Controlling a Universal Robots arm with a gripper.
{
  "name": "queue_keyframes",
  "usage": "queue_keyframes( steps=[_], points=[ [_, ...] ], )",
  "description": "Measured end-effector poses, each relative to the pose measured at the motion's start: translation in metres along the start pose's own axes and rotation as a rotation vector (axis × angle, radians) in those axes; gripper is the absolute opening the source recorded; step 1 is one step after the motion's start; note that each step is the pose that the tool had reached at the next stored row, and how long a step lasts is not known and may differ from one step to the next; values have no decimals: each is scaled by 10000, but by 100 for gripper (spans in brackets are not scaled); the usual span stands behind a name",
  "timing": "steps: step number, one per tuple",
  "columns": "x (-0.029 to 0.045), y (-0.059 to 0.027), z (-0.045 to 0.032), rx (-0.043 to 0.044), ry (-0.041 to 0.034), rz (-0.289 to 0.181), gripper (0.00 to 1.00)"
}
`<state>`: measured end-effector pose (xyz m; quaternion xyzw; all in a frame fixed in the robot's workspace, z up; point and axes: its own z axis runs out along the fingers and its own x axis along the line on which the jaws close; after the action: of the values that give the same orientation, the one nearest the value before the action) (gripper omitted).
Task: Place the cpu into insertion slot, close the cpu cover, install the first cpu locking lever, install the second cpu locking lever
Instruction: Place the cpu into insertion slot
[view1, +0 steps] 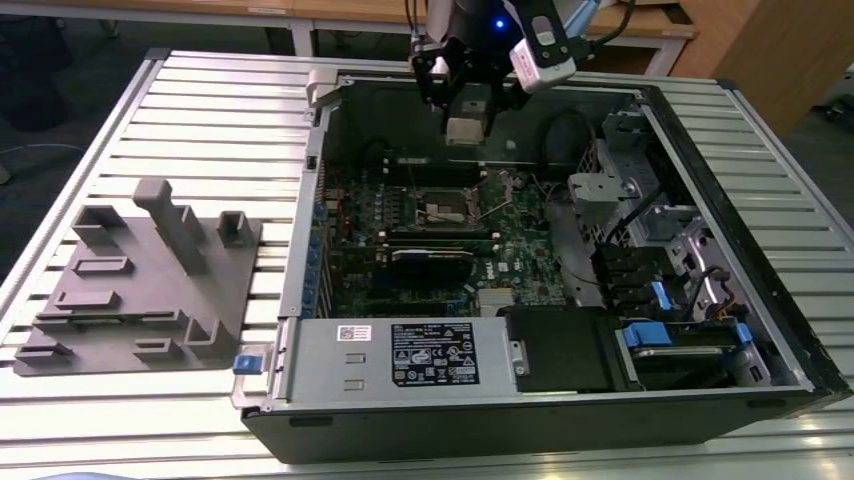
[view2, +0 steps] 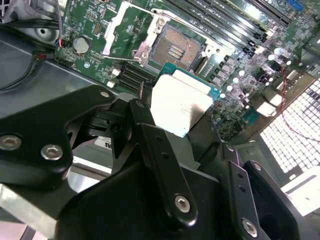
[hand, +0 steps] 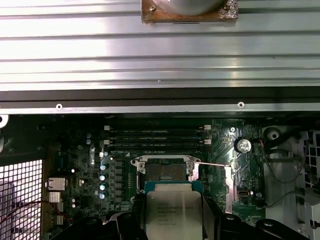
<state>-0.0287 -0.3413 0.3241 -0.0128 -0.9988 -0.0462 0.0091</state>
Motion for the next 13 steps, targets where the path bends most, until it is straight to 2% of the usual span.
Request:
queue_keyframes(
  steps=[13],
  points=[
    [-1,-4,38,0,0,0,54]
  ],
)
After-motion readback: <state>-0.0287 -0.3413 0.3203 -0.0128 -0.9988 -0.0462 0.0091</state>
